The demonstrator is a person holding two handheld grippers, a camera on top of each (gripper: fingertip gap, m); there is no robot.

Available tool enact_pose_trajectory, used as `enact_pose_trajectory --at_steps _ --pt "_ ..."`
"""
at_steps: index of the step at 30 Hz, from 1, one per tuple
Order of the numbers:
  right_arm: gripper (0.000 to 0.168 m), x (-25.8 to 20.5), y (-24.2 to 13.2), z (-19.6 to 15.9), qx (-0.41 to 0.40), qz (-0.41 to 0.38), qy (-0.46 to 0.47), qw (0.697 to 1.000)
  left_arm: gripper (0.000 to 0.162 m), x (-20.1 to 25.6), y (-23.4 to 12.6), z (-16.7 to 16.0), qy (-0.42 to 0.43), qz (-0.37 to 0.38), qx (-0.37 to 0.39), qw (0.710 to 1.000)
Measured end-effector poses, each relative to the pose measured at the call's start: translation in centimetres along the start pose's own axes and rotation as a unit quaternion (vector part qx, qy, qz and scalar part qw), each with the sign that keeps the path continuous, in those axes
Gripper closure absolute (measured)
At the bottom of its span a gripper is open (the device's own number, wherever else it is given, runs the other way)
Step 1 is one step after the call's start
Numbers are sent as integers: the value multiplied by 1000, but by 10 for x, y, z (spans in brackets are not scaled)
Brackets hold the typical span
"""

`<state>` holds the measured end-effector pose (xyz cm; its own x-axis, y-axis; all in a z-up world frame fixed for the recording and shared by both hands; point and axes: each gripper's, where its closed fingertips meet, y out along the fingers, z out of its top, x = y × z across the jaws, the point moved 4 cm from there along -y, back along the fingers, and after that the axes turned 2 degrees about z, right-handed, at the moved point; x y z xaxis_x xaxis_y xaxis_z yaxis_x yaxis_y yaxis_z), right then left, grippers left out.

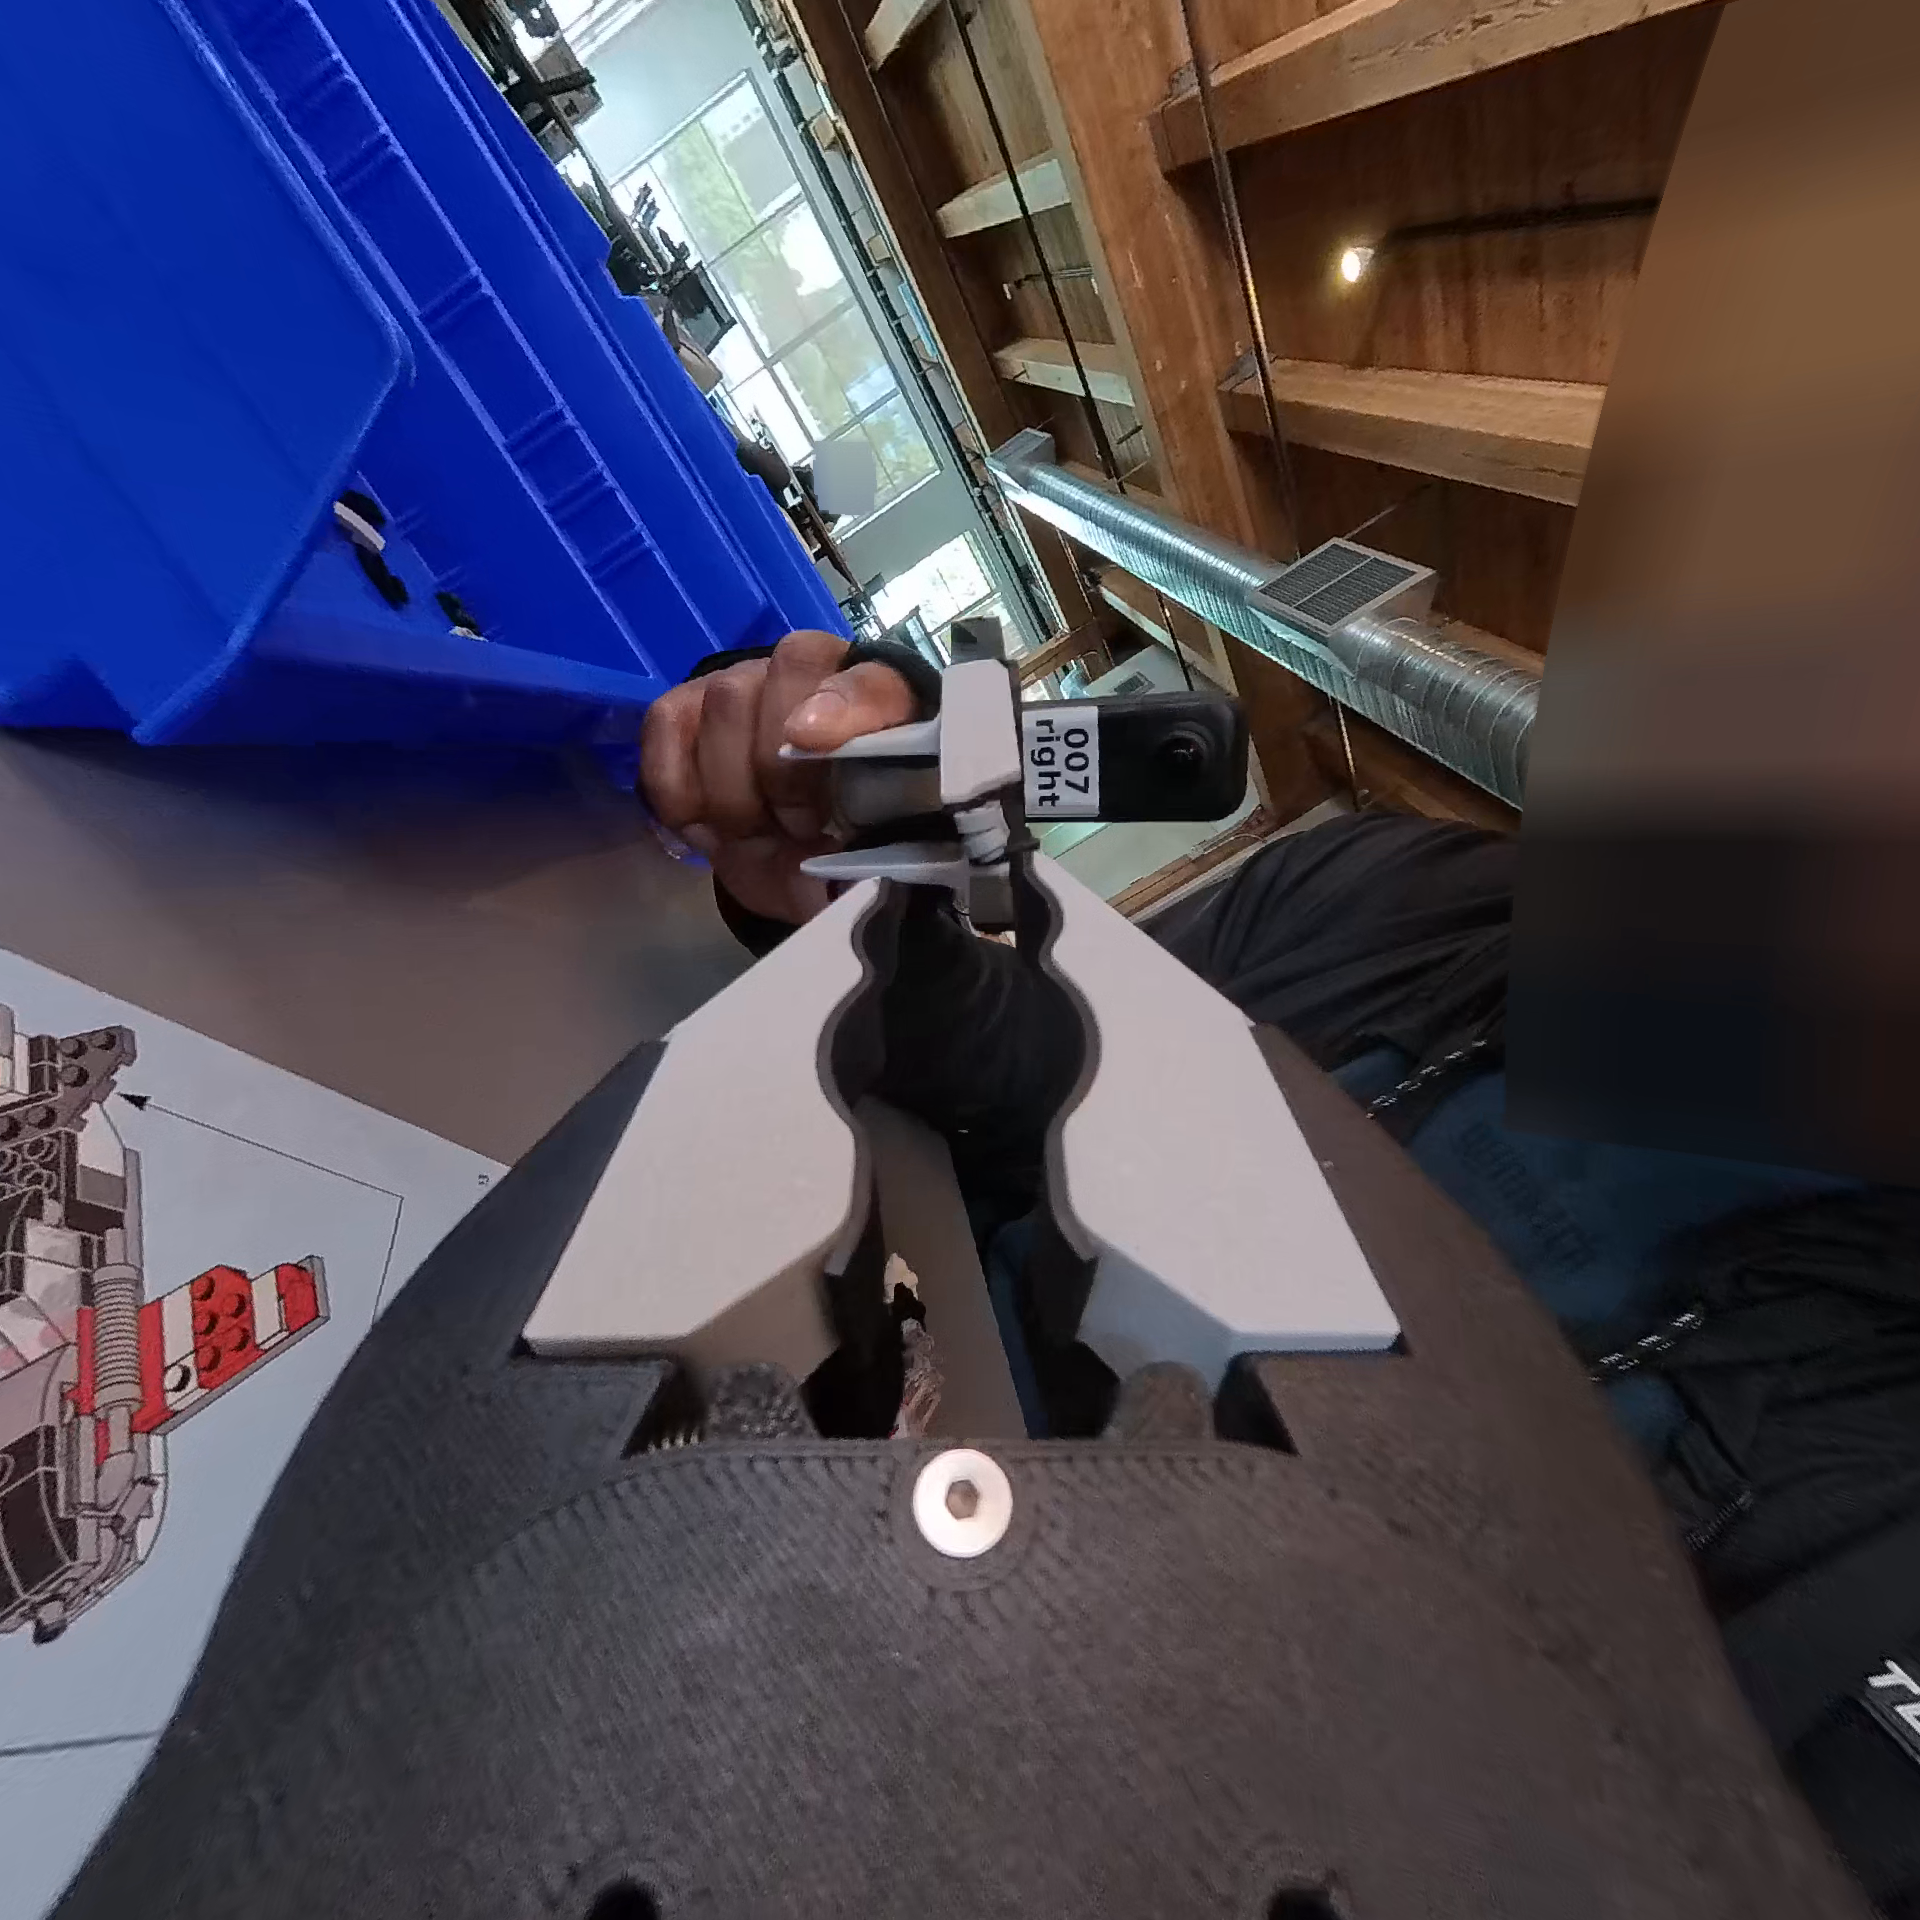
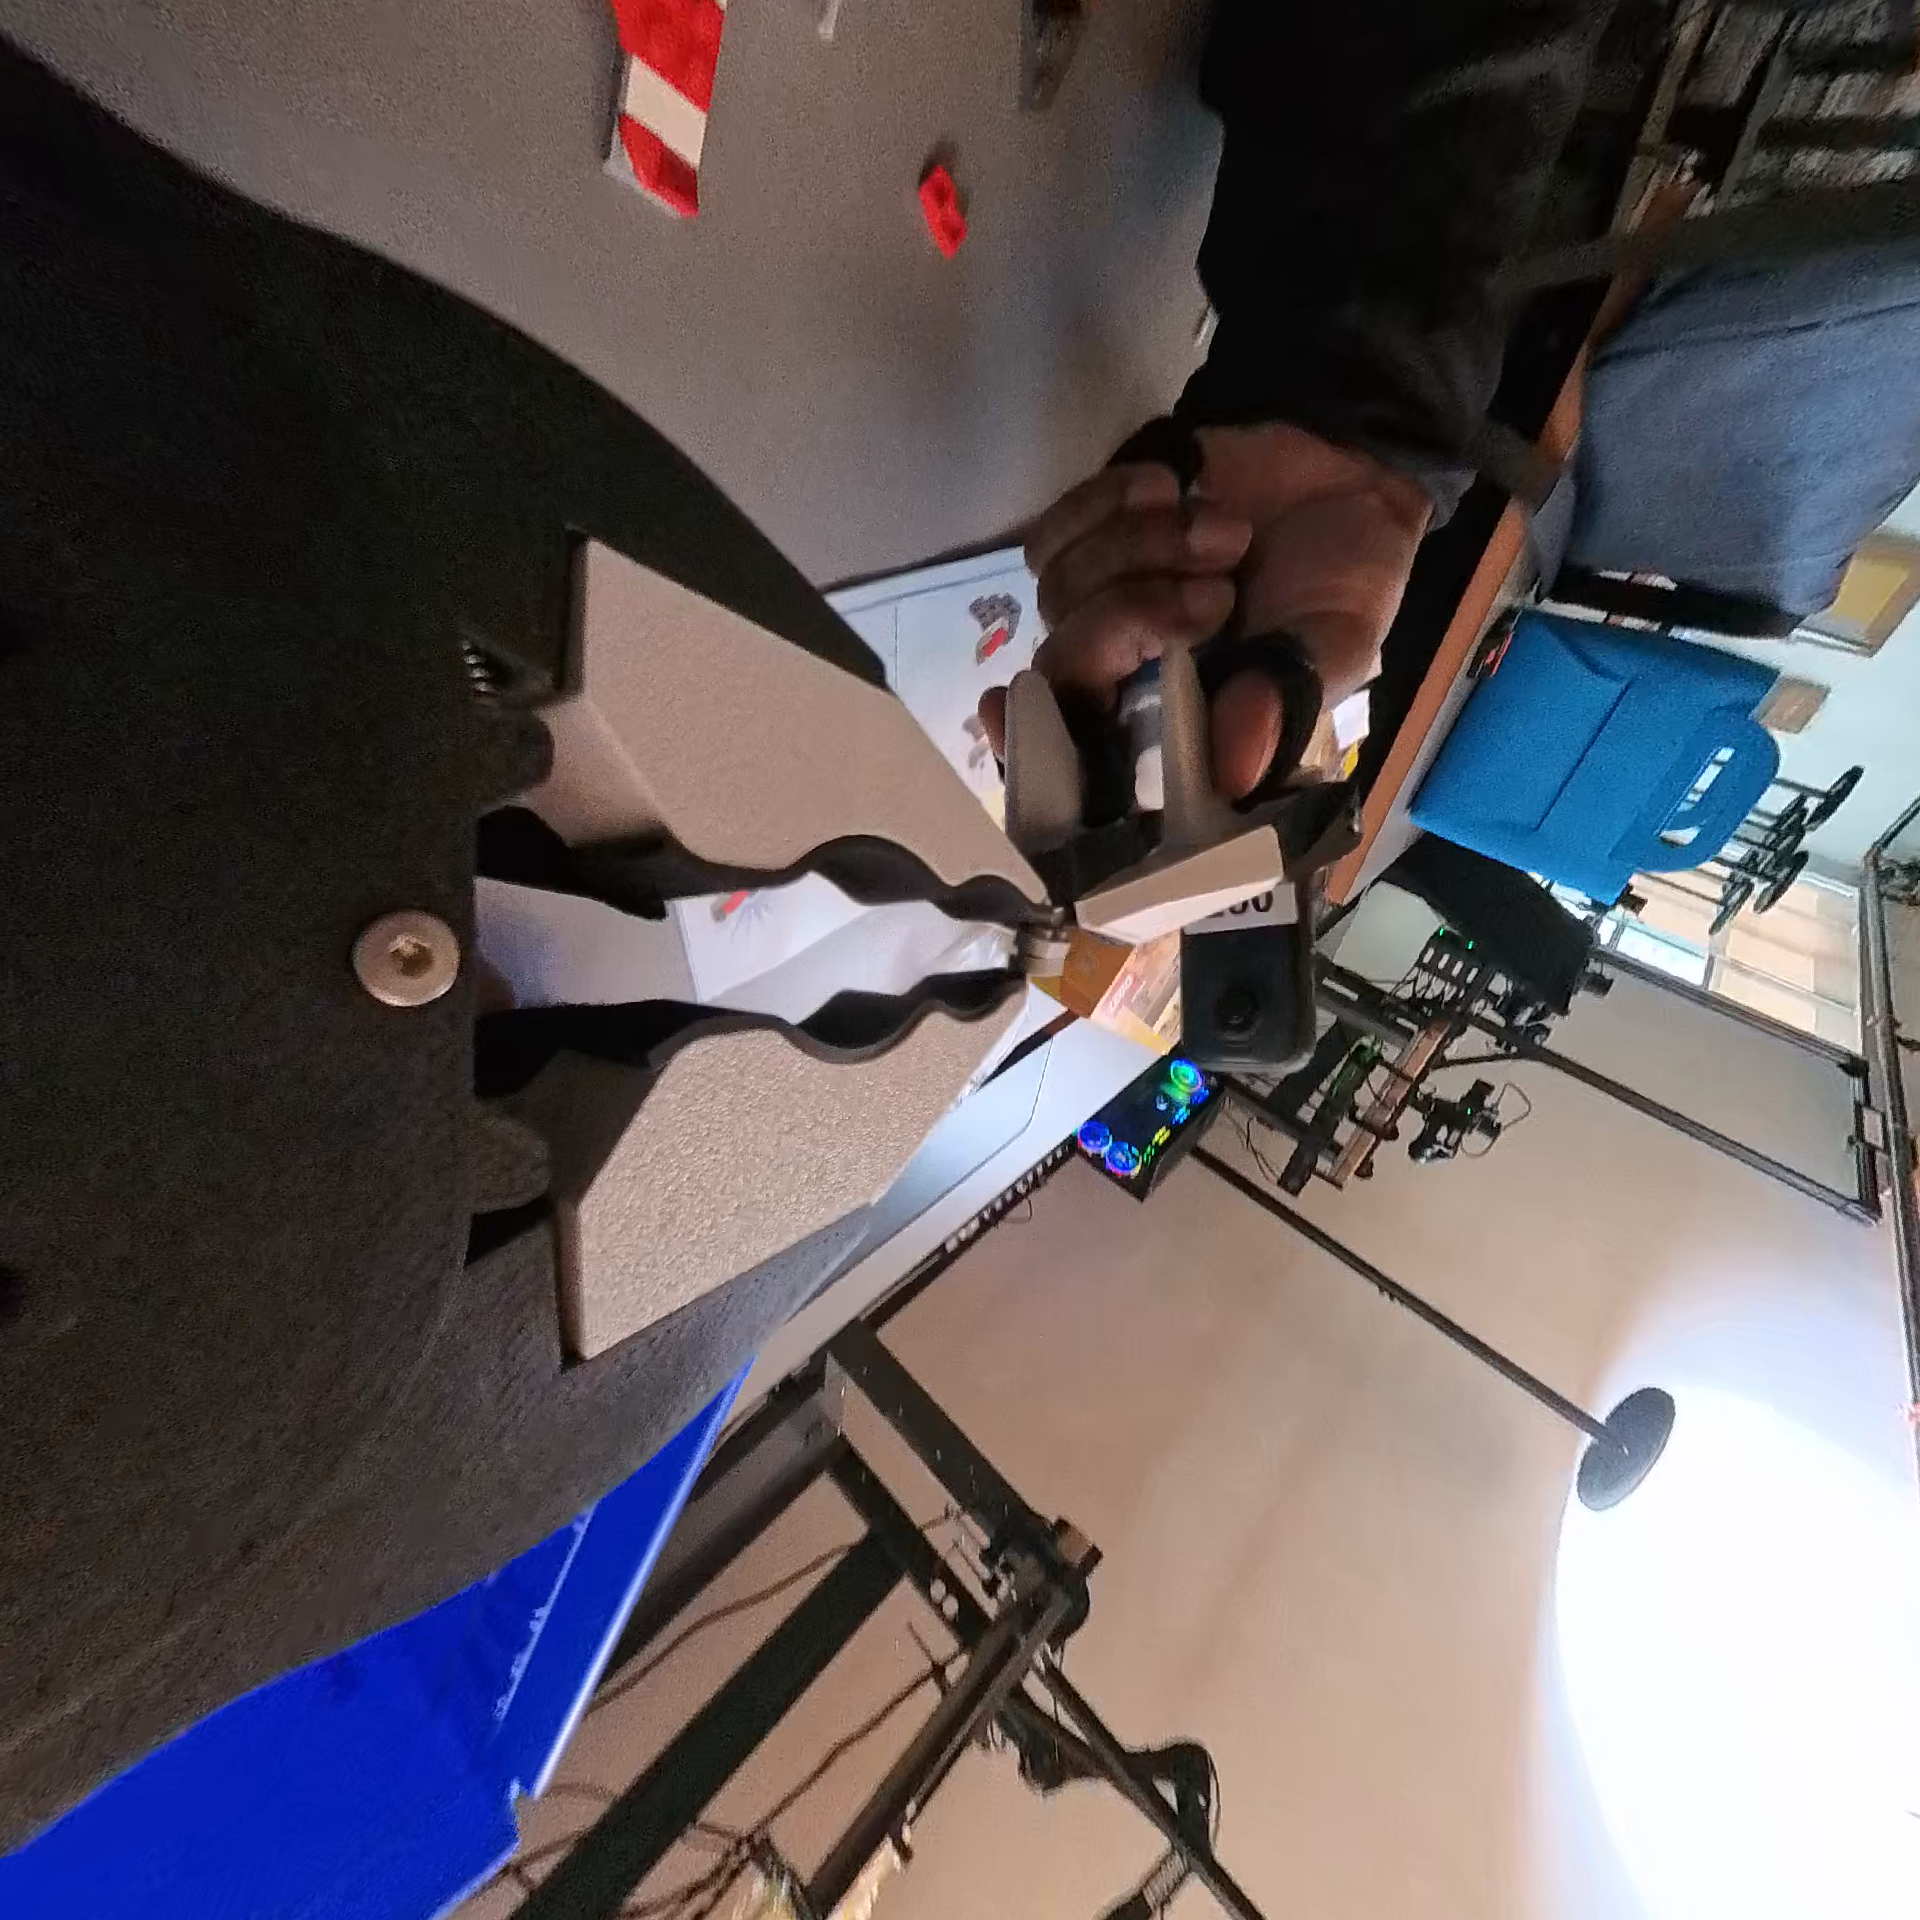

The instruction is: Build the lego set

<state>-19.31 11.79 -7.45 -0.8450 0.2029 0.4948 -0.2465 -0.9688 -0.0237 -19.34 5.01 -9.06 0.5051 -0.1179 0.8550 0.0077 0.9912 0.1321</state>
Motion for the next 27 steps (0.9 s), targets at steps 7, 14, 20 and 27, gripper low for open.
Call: enact_pose_trajectory --at_steps 7,14,20,27 --pt "159 -4 2 0 -19 -35 -88 995 145 2 7 1 -11 -22 14 1000" --pt "159 -4 2 1 -11 -48 -110 993 152 4 8 2 7 -23 16 1000" --pt "155 -4 -2 3 22 -1 -21 1000 155 7 5 1 119 39 -14 992" --pt "154 -3 -9 7 57 72 93 991 155 20 -3 -5 328 135 -81 931"
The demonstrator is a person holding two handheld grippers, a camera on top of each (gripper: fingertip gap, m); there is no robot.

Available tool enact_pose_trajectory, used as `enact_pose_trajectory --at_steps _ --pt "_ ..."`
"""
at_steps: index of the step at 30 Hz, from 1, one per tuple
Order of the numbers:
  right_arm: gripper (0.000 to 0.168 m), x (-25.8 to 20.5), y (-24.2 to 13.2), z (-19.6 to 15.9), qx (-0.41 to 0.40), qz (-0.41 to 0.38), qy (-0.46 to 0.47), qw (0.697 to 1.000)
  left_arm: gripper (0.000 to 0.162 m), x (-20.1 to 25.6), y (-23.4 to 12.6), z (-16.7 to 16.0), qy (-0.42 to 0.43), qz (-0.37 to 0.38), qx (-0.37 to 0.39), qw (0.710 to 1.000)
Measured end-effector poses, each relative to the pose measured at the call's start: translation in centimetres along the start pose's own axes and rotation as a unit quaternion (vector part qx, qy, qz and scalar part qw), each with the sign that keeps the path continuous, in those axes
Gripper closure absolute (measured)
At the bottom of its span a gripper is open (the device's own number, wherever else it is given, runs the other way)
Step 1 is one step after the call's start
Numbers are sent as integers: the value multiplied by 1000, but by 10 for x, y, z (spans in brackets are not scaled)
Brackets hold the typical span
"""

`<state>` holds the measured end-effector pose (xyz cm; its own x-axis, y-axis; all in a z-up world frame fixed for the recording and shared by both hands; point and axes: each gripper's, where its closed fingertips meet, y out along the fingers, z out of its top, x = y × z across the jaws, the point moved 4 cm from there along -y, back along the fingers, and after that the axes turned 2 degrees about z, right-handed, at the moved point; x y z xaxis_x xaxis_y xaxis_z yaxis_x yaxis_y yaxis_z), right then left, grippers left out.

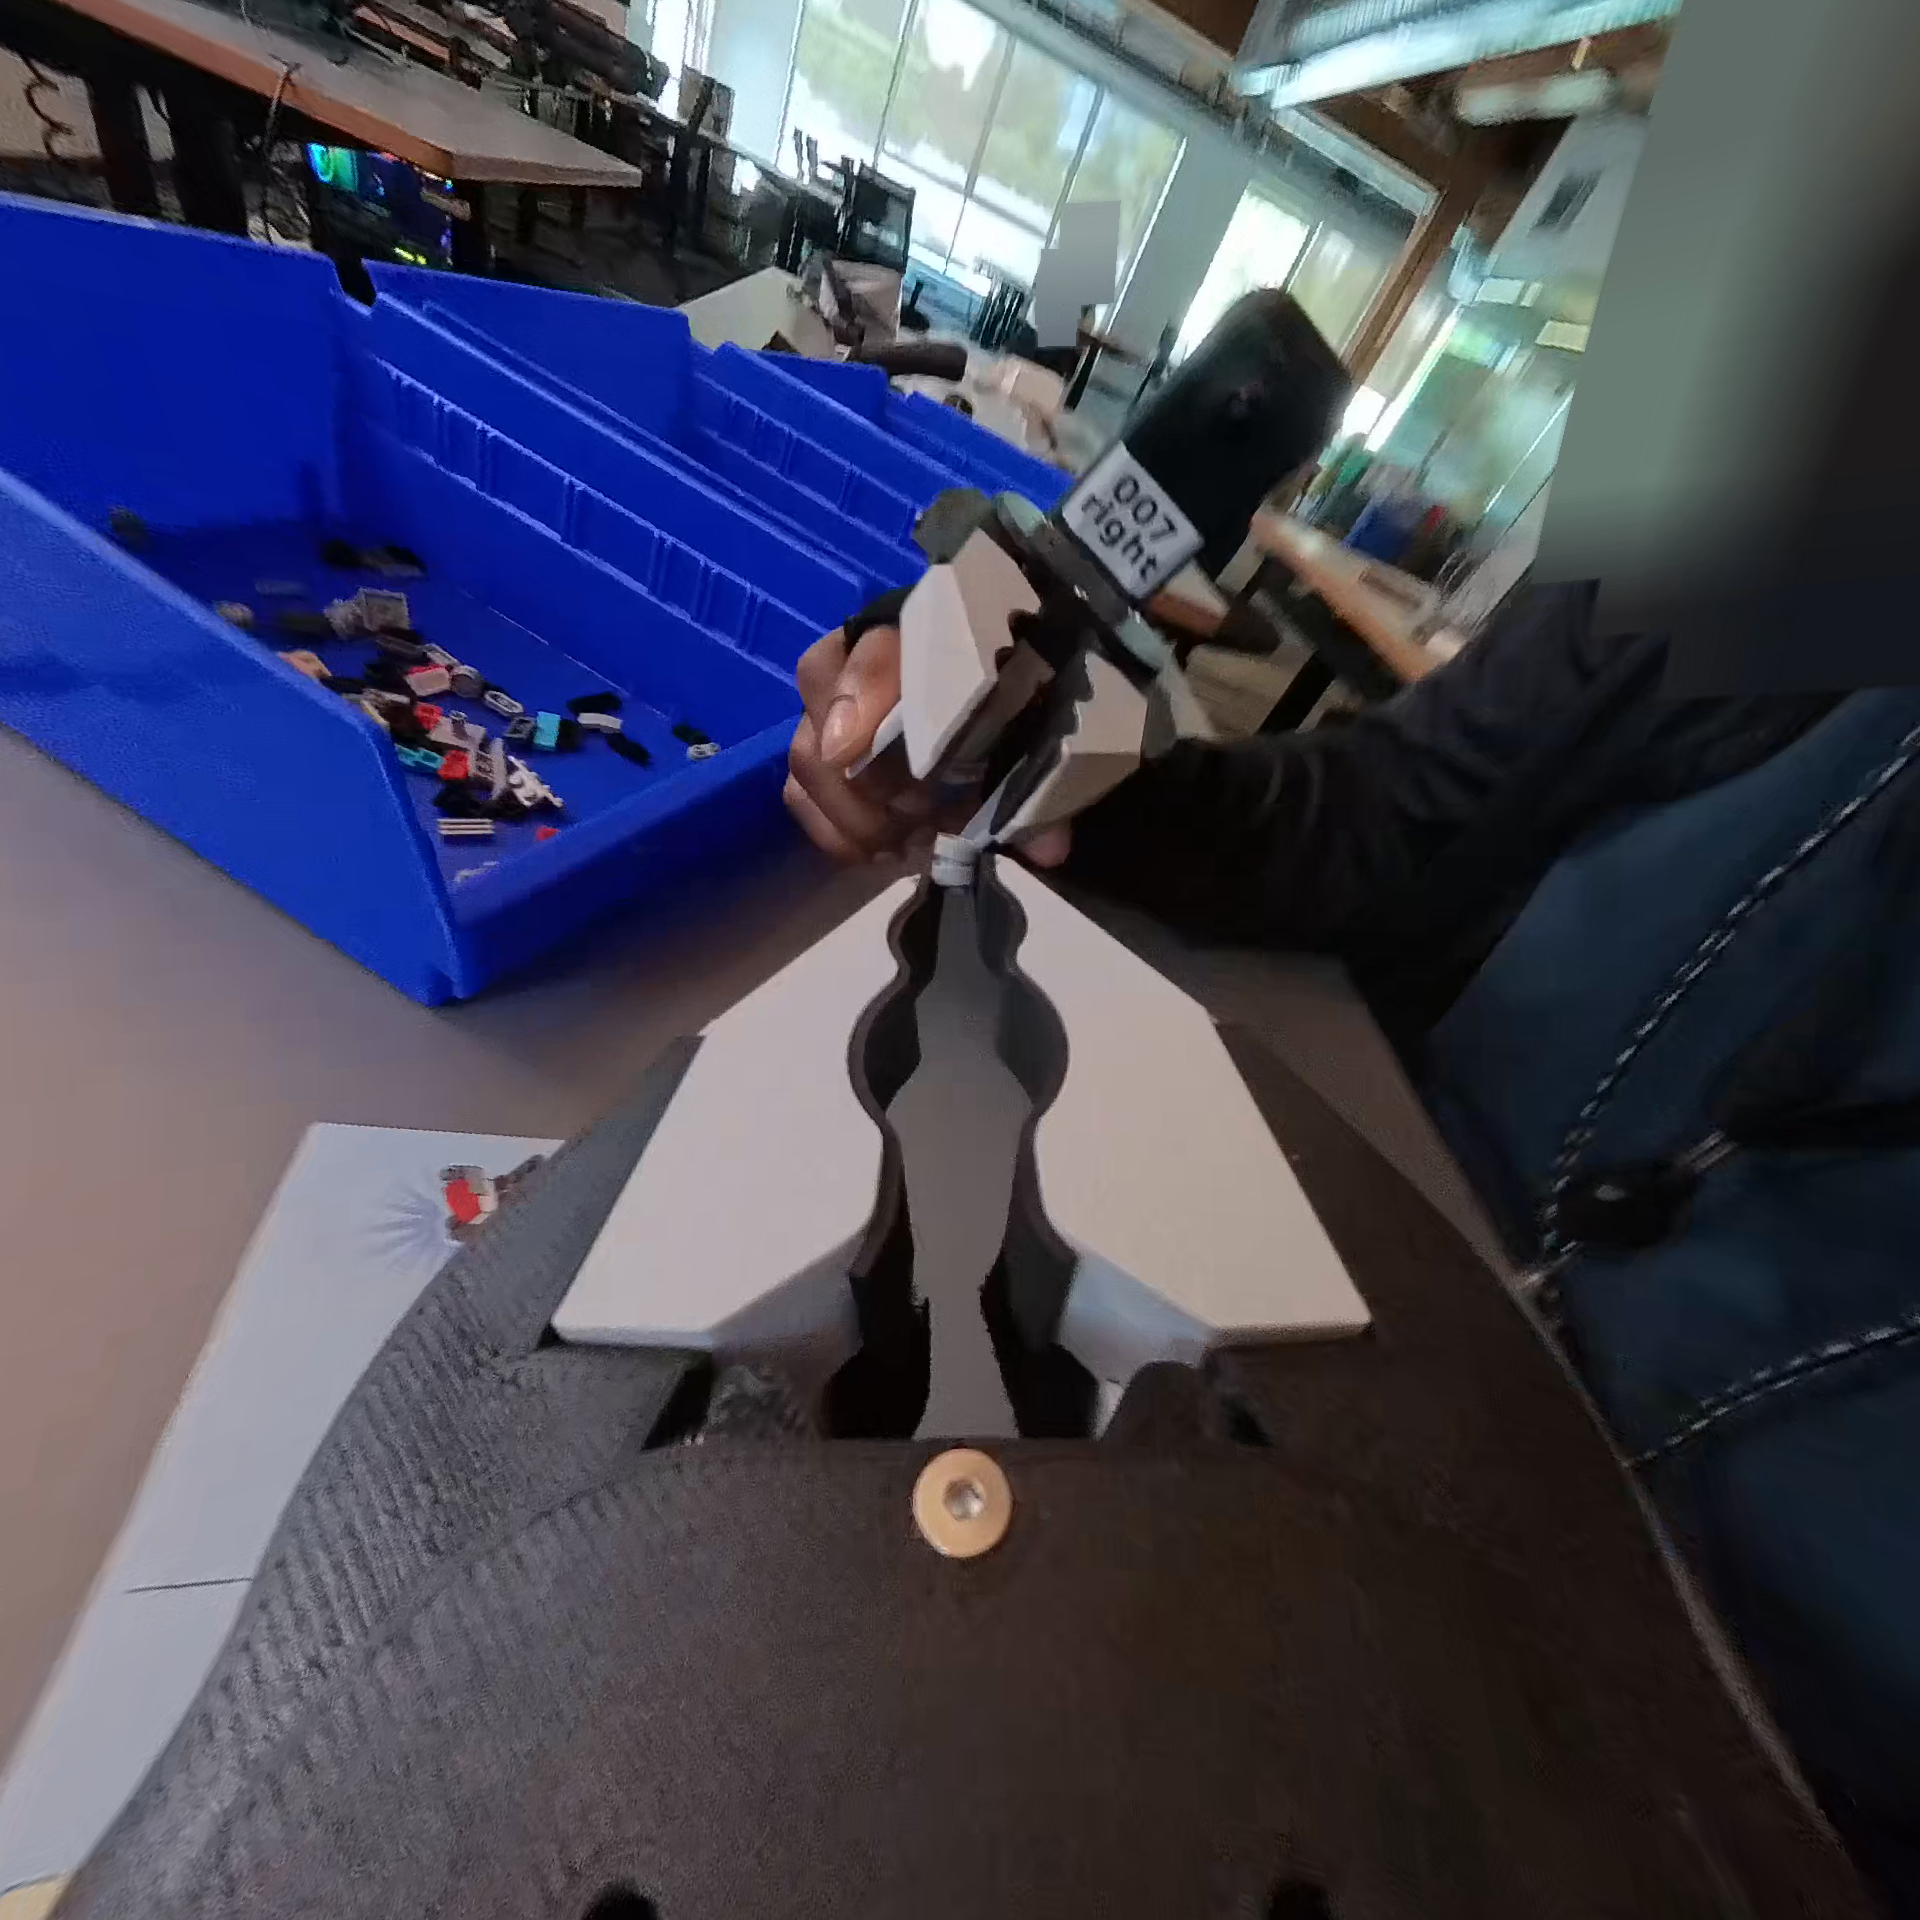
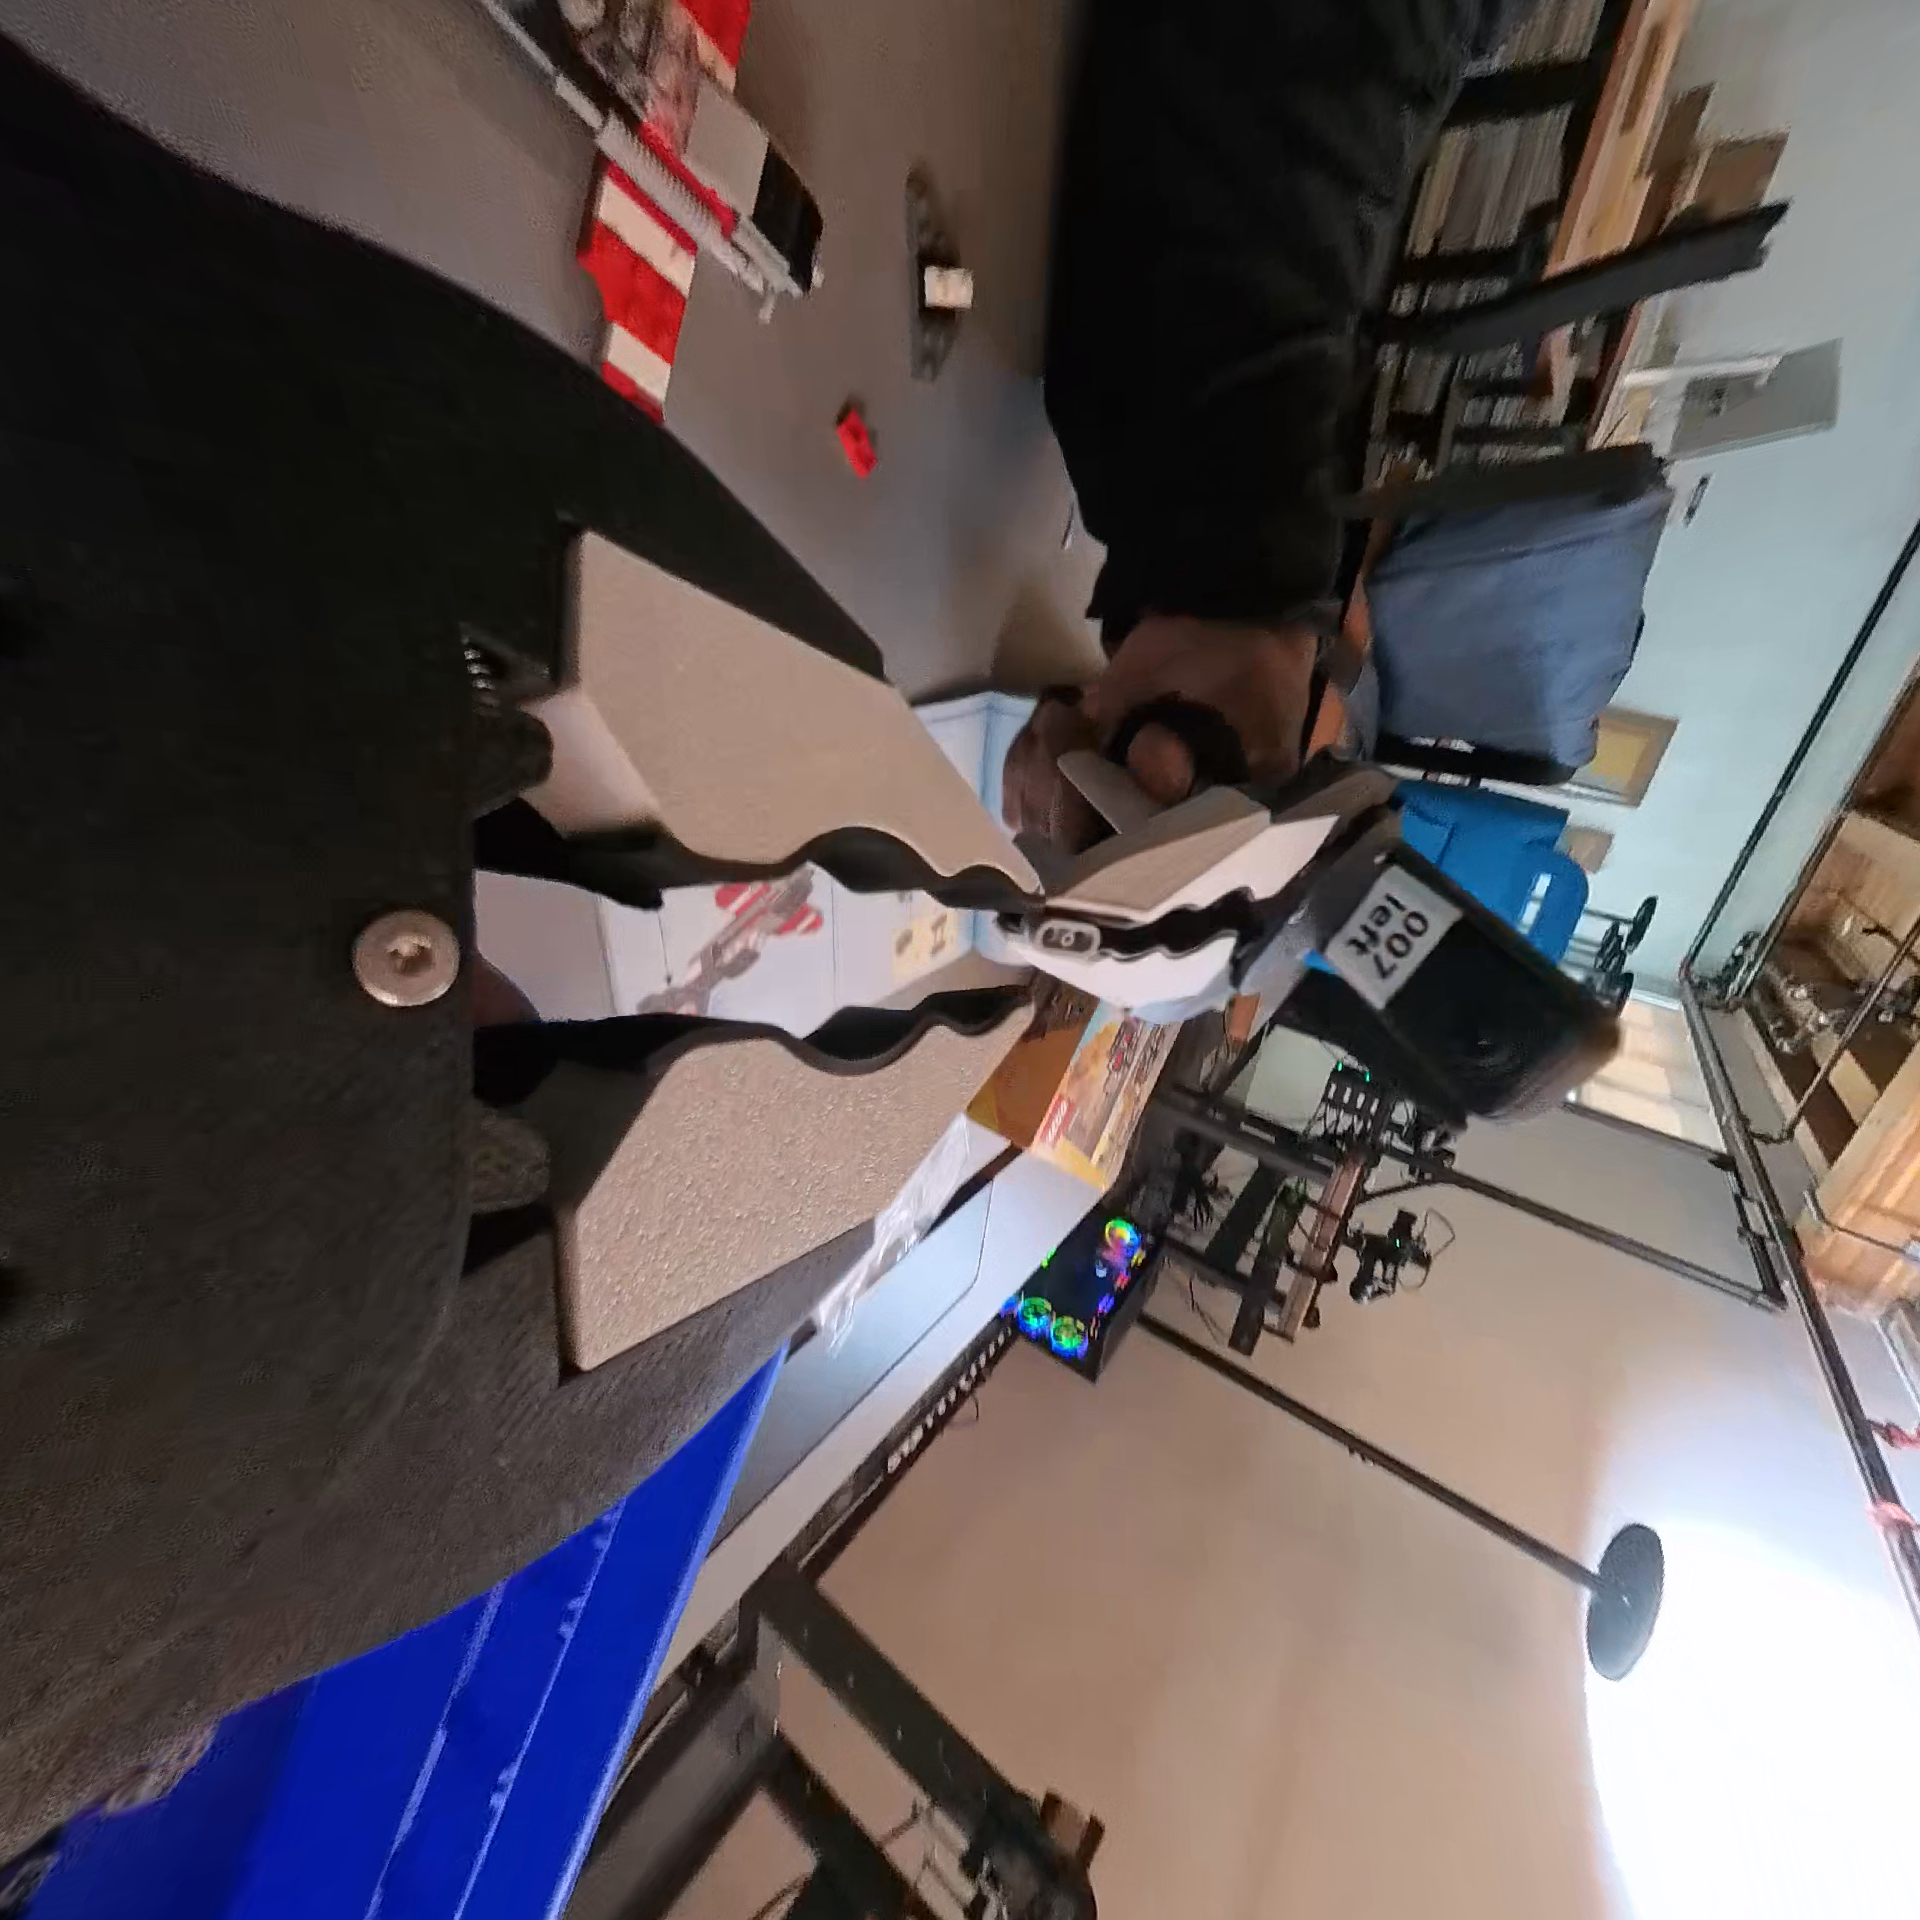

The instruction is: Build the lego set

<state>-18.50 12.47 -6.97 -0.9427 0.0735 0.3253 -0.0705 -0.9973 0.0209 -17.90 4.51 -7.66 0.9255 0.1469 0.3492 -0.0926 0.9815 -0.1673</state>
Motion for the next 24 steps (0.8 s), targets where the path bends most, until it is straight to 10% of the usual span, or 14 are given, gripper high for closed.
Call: enact_pose_trajectory --at_steps 7,24 --pt "158 -16 4 -6 -17 66 20 997 155 17 3 -7 158 38 -75 984" --pt "160 -34 6 -10 -52 126 11 991 155 26 4 -22 203 27 -138 969"
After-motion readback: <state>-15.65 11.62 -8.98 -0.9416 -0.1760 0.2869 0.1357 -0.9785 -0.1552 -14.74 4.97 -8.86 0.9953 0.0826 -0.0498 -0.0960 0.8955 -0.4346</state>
